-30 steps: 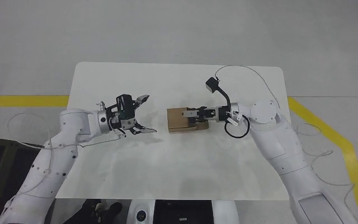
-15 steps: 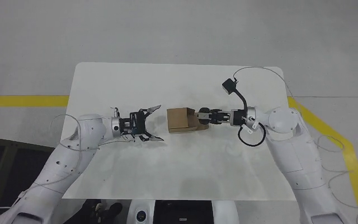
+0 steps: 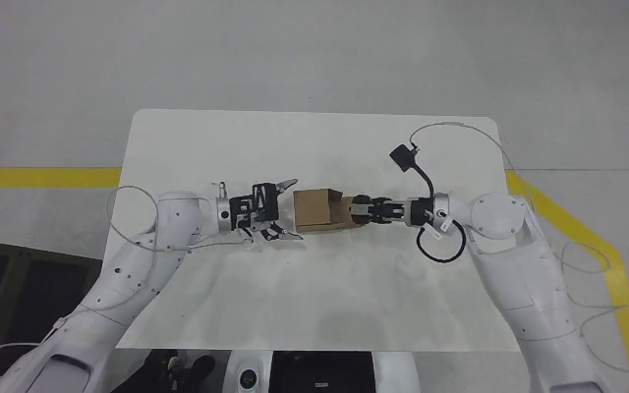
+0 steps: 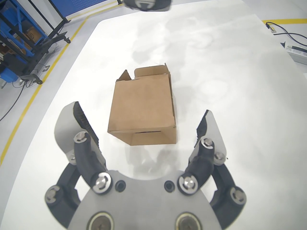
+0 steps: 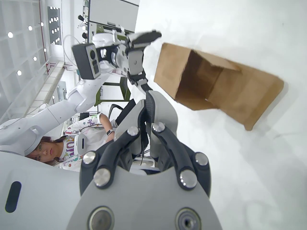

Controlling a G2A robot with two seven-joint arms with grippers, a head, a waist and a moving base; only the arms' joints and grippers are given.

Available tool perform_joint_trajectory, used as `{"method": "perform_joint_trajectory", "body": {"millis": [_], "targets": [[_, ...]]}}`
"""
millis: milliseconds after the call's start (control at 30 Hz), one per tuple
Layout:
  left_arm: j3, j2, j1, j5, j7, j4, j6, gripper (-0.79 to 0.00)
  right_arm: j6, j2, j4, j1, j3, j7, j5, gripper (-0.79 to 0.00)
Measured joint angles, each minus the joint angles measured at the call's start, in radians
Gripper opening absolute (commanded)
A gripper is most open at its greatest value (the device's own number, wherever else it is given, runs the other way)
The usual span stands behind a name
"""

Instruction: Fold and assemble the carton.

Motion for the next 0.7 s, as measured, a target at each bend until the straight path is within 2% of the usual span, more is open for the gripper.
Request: {"method": "perform_joint_trajectory", "body": {"millis": [200,333,700], "targets": [[0.035,-0.027,-0.041,-0.088,-0.099,0.038,0.0,0.0,0.108,0.006,0.017,-0.017,-0.033,0.05,-0.021,-0.785],[0.048,-0.036,-0.053,-0.107,-0.117,0.061,-0.002,0.0,0.148,0.006,0.046,-0.01,-0.061,0.024,-0.055,-0.785],[0.058,-0.047,-0.059,-0.119,-0.12,0.088,-0.003,0.0,0.086,-0.021,0.177,0.067,-0.166,-0.103,-0.052,-0.785]]}}
